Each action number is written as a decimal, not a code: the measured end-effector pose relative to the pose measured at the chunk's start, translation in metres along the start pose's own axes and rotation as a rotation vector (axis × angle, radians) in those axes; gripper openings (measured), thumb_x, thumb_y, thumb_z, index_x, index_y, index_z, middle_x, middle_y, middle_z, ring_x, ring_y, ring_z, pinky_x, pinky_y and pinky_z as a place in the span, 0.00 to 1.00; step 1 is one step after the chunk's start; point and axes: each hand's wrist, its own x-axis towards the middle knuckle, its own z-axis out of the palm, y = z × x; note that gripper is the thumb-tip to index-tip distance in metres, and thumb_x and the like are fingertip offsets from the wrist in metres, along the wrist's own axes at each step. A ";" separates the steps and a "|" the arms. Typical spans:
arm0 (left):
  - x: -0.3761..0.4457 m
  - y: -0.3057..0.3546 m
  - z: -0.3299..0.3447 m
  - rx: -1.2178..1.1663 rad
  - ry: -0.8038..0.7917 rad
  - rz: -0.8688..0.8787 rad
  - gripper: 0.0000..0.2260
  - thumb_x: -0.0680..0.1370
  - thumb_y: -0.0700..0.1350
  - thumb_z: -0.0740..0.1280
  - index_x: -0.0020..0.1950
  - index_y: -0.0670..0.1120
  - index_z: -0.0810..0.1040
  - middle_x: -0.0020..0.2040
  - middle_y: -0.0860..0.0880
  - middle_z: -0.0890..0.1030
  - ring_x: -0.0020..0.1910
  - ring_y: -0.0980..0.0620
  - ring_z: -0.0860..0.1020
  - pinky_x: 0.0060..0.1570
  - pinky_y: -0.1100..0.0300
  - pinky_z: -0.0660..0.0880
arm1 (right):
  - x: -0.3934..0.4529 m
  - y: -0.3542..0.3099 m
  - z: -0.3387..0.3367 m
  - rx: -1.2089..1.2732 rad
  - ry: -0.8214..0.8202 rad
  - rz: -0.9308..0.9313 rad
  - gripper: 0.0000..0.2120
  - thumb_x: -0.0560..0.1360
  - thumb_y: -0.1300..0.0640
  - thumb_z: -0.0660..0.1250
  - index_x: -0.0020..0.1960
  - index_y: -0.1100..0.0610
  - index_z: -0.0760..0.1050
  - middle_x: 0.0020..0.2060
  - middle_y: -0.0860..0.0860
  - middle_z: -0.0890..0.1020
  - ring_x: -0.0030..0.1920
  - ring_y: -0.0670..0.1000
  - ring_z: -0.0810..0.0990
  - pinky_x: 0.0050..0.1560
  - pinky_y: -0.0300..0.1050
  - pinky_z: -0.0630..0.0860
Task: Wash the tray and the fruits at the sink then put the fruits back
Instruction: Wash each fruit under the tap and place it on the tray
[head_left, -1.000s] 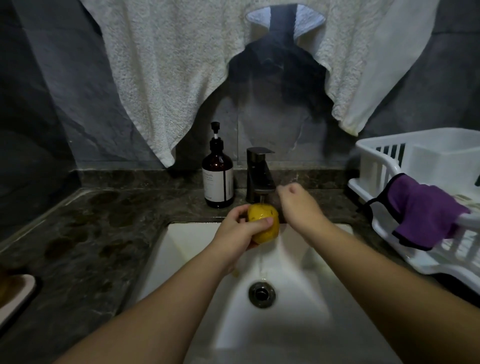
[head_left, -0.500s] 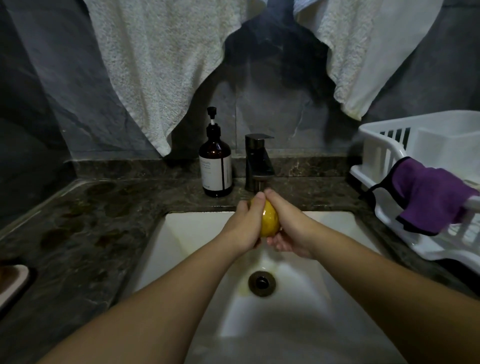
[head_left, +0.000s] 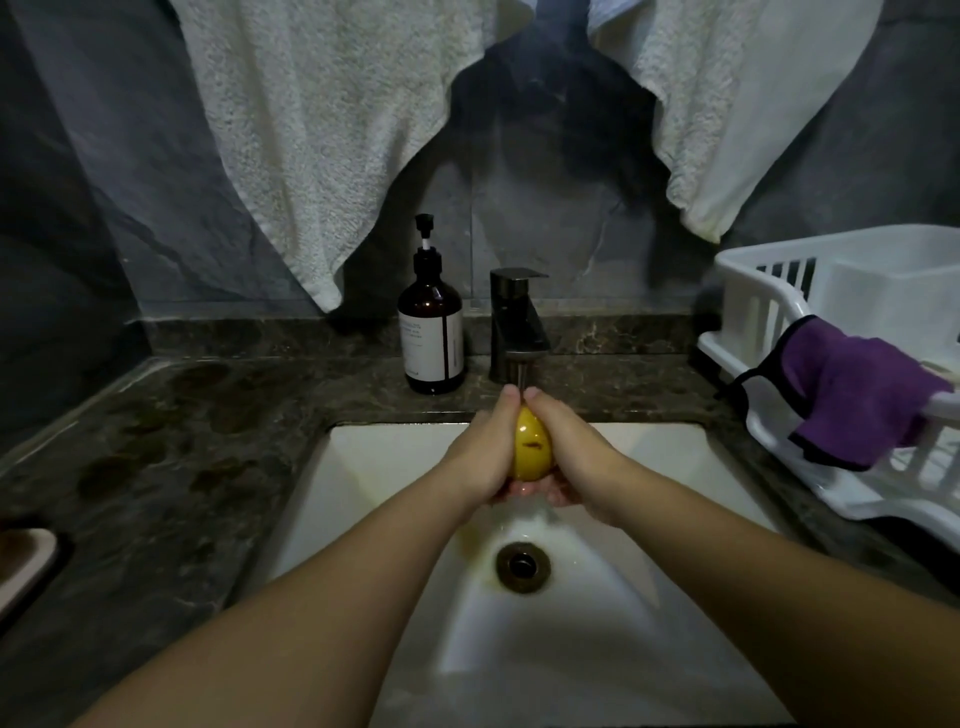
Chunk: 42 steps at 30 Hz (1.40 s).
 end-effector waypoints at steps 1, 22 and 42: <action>0.000 0.000 0.002 0.018 0.030 0.022 0.31 0.81 0.73 0.49 0.63 0.51 0.75 0.49 0.44 0.84 0.42 0.47 0.83 0.39 0.55 0.77 | 0.001 -0.001 0.000 0.017 0.019 0.033 0.26 0.79 0.29 0.55 0.62 0.48 0.72 0.44 0.60 0.84 0.27 0.52 0.83 0.25 0.37 0.71; -0.004 0.005 0.006 0.051 0.049 -0.028 0.34 0.81 0.73 0.46 0.66 0.49 0.76 0.49 0.41 0.85 0.41 0.46 0.84 0.38 0.57 0.78 | 0.001 0.004 -0.002 -0.081 0.042 -0.029 0.22 0.78 0.27 0.56 0.60 0.41 0.71 0.51 0.57 0.83 0.41 0.56 0.87 0.29 0.39 0.74; -0.007 0.005 0.007 0.035 0.060 -0.003 0.32 0.80 0.74 0.50 0.66 0.50 0.75 0.49 0.42 0.84 0.40 0.47 0.84 0.37 0.56 0.79 | 0.004 0.004 0.000 -0.082 0.062 -0.091 0.23 0.80 0.31 0.54 0.62 0.47 0.71 0.39 0.57 0.84 0.28 0.52 0.81 0.26 0.40 0.70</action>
